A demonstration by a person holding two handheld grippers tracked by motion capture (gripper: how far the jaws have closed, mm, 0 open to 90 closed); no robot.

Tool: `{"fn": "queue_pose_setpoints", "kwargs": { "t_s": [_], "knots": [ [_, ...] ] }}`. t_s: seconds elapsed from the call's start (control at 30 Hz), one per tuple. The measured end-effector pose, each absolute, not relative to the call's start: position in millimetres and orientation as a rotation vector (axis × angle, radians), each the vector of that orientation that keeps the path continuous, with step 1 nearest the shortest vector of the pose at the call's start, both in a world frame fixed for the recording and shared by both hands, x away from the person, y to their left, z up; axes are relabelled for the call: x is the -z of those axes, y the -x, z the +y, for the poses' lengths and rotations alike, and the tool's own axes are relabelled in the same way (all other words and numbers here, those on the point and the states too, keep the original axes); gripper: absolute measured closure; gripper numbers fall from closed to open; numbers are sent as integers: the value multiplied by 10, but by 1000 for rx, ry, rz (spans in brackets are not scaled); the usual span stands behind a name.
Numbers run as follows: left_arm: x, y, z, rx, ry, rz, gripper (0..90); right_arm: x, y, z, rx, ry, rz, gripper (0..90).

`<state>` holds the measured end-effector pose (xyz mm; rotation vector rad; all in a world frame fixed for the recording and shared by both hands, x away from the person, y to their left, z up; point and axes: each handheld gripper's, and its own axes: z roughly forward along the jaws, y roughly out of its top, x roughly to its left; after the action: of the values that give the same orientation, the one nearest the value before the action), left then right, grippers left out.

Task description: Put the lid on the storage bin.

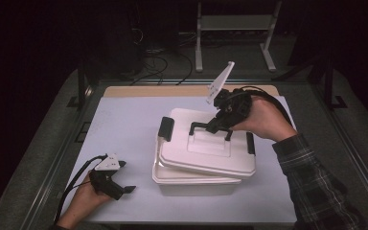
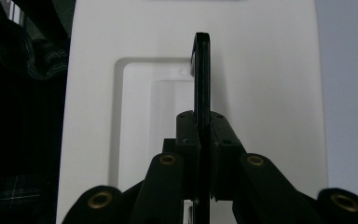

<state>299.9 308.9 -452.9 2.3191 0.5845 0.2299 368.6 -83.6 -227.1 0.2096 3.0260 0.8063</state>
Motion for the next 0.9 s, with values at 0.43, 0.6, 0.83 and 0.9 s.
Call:
{"fn": "queue_pose_setpoints", "kwargs": {
  "t_s": [0.43, 0.6, 0.83, 0.9],
  "knots": [
    [4528, -3000, 3090, -231, -2320, 584, 0, 2397, -3700, -455, -735, -94, 3091, 838],
    [4528, -3000, 3090, -230, -2321, 584, 0, 2457, -3701, -418, -693, -77, 3106, 837],
    [4531, -2998, 3087, -228, -2314, 588, 0, 2557, -3687, -385, -683, -61, 3129, 836],
    [4530, -2998, 3088, -229, -2317, 587, 0, 2580, -3683, -381, -677, -60, 3133, 836]
  ]
}}
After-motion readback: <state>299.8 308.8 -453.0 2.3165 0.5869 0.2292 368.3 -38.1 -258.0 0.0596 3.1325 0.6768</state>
